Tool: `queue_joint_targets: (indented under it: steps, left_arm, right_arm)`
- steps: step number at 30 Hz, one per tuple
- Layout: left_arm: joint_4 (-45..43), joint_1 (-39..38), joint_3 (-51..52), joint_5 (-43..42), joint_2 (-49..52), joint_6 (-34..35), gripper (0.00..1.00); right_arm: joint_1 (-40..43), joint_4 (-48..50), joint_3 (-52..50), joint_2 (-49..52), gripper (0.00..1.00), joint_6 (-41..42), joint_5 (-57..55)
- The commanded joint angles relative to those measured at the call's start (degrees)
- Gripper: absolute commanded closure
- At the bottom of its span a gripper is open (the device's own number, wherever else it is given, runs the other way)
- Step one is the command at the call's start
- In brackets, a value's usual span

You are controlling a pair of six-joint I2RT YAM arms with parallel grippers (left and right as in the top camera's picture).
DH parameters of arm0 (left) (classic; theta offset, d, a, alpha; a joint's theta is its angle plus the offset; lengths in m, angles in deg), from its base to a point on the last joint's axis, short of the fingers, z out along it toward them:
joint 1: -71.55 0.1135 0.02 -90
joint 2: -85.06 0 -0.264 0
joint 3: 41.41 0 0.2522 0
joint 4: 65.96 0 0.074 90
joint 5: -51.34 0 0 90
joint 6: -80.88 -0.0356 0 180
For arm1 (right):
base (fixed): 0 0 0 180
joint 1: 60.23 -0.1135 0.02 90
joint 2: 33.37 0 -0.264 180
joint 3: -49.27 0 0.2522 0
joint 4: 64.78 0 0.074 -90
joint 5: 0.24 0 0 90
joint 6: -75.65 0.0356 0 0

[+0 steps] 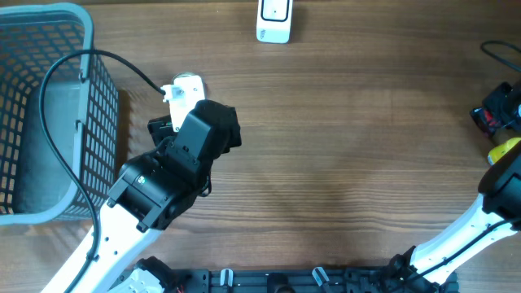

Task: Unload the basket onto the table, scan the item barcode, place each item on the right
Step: 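Lower the pack onto the table near the yellow bottle and open the right gripper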

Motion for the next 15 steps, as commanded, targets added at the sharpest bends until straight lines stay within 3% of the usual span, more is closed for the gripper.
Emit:
queue_joint_targets:
  steps: [1, 4, 14, 15]
  left_arm:
    - [-0.33, -0.2, 0.28, -0.44, 0.17, 0.17, 0.0]
    - [-0.33, -0.2, 0.28, -0.46, 0.17, 0.15, 0.0]
    - [-0.31, -0.2, 0.26, -0.42, 0.17, 0.13, 0.0]
    - [-0.31, -0.2, 0.28, -0.42, 0.17, 0.13, 0.0]
  right_arm:
    - [-0.13, 0.37, -0.63, 2.56, 0.65, -0.59, 0.85]
    - [-0.13, 0.7, -0.63, 2.67, 0.5, -0.57, 0.87]
    - [-0.13, 1.53, -0.37, 2.64, 0.27, -1.16, 1.11]
    - [-0.13, 1.66, -0.07, 2.64, 0.2, -2.67, 3.45]
